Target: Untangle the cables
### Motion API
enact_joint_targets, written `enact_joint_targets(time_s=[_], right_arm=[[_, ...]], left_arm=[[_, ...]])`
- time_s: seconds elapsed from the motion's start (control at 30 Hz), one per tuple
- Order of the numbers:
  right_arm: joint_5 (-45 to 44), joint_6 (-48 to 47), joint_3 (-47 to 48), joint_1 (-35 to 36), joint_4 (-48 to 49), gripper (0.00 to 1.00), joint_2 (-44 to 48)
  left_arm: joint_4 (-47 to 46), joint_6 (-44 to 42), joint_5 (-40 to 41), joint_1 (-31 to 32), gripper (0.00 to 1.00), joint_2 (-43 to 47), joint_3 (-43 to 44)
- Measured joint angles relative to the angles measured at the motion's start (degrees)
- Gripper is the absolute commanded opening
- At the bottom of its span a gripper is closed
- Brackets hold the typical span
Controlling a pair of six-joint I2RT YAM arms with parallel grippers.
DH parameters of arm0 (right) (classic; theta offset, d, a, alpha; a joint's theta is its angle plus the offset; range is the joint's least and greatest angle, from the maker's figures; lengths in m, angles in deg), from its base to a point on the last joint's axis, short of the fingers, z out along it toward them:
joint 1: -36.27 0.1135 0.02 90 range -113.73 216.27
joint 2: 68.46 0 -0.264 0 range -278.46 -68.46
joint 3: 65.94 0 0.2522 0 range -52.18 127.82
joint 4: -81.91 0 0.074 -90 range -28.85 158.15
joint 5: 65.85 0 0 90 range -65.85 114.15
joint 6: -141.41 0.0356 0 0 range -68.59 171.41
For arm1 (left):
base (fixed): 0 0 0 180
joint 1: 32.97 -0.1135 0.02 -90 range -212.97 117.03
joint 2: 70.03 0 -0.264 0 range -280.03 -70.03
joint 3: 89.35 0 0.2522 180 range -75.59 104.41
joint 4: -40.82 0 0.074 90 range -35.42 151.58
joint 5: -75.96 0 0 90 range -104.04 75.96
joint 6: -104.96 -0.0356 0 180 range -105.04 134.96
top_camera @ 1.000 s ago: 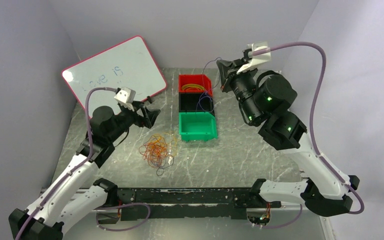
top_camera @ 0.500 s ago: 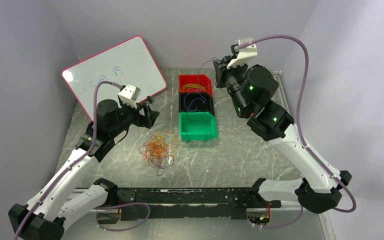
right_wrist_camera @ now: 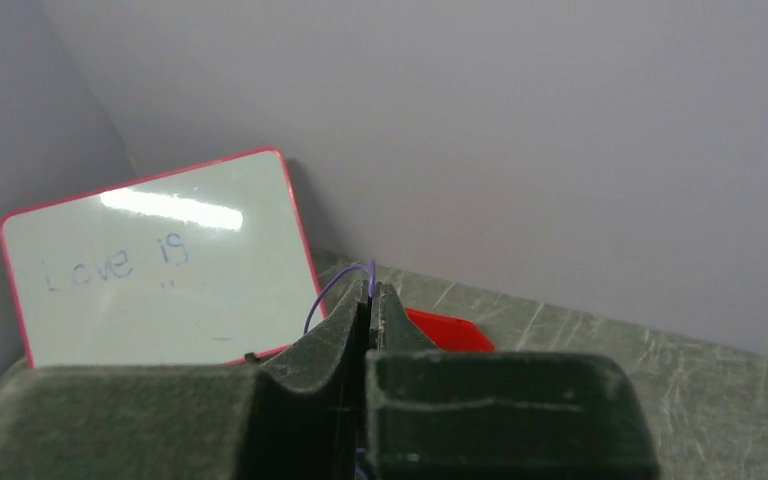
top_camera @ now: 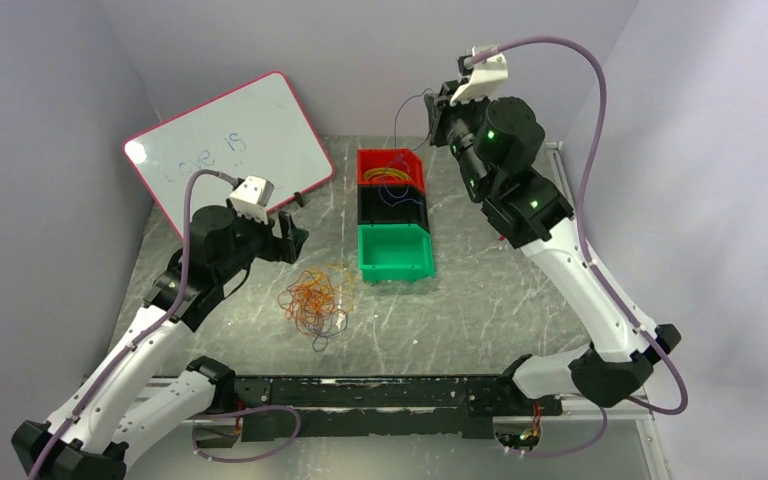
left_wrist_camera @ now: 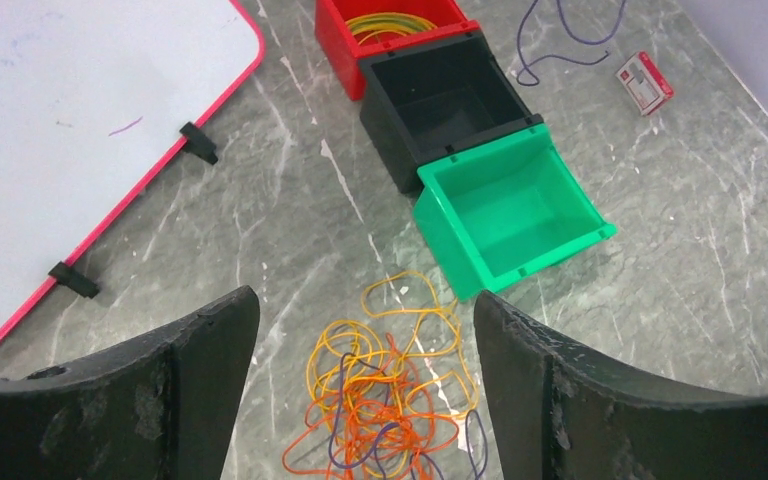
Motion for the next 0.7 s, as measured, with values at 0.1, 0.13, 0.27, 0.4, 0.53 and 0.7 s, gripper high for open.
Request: enact_joint_targets(time_s=[0.1,0.13,0.27,0.4,0.53,0.7], right_arm=[[1.46,0.13,1.86,-2.38,0.04,0.00,-2.10],[2.05,0.22,2.49,-3.23,0.00,0.00,-2.91],[4.72,0.59,4.42,-6.40,0.00,0.00,-5.86],[7.02,0.98,6.12,-8.87,-0.09,0.00,-8.31],[9.20,1.16,8.24,-10.32,0.00,0.00,-10.73],[11.91,1.14,9.99,-11.87,0.00,0.00,-13.20]], left_arm=[[1.38,0.33,0.76,0.00,0.83,0.35,-0.31],[1.73,0.42,0.96,0.00,0.83,0.44,-0.42],[3.61,1.14,2.01,0.00,0.82,1.11,-1.14],[4.81,1.60,2.86,0.00,0.82,1.75,-1.70],[6.19,1.64,3.67,0.00,0.82,1.99,-1.73],[6.58,1.77,3.85,0.00,0.80,1.57,-1.73]])
